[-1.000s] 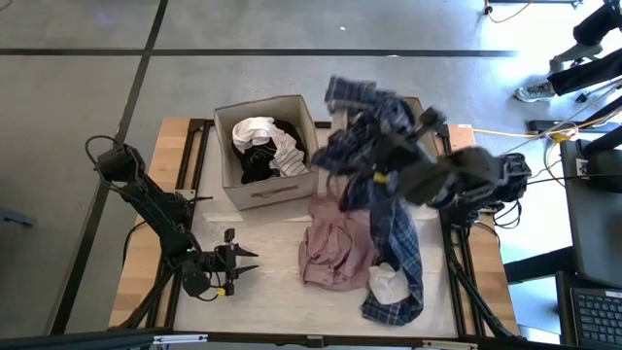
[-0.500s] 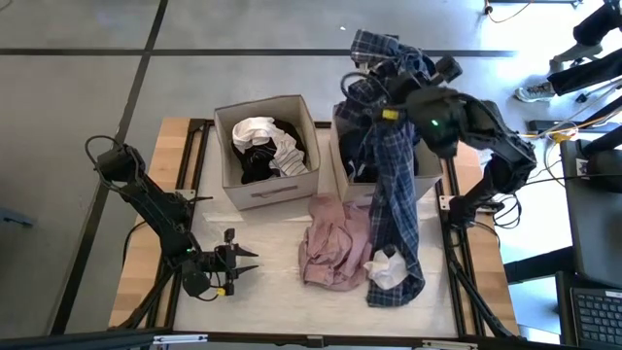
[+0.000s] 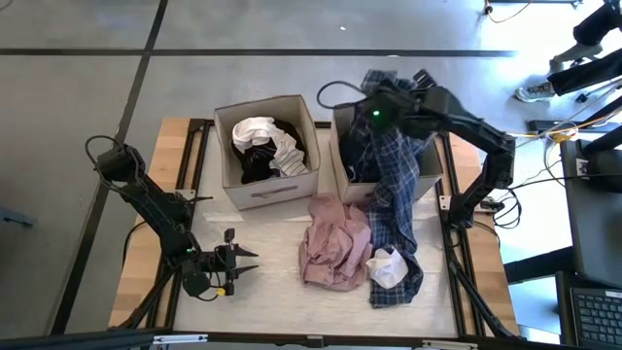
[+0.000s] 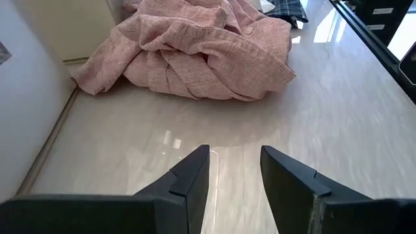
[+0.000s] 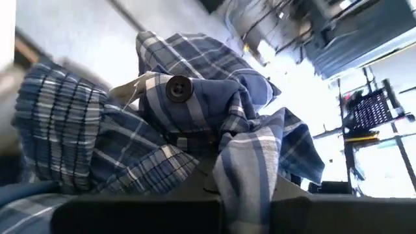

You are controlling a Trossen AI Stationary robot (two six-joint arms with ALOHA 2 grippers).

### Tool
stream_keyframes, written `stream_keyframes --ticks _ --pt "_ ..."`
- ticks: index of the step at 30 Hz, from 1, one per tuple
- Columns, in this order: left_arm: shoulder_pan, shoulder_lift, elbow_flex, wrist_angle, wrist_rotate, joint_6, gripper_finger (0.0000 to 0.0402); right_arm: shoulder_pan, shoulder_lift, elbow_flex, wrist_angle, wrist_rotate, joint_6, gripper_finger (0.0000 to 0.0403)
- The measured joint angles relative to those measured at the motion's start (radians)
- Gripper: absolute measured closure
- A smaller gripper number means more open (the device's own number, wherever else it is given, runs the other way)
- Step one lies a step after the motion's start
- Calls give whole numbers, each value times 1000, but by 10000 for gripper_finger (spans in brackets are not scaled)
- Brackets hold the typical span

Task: Sort clothes
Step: Put the blue polo shirt into the right laundry organizer

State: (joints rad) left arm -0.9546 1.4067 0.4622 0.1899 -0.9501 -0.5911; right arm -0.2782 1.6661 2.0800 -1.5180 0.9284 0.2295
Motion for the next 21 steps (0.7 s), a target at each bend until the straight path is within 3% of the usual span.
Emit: stream_keyframes --ticks 12,21 --pt "0 0 0 0 0 -3 274 -108 -1 -481 388 -320 -26 391" --pt "0 0 0 0 0 -1 274 -145 -1 -675 559 -447 7 390"
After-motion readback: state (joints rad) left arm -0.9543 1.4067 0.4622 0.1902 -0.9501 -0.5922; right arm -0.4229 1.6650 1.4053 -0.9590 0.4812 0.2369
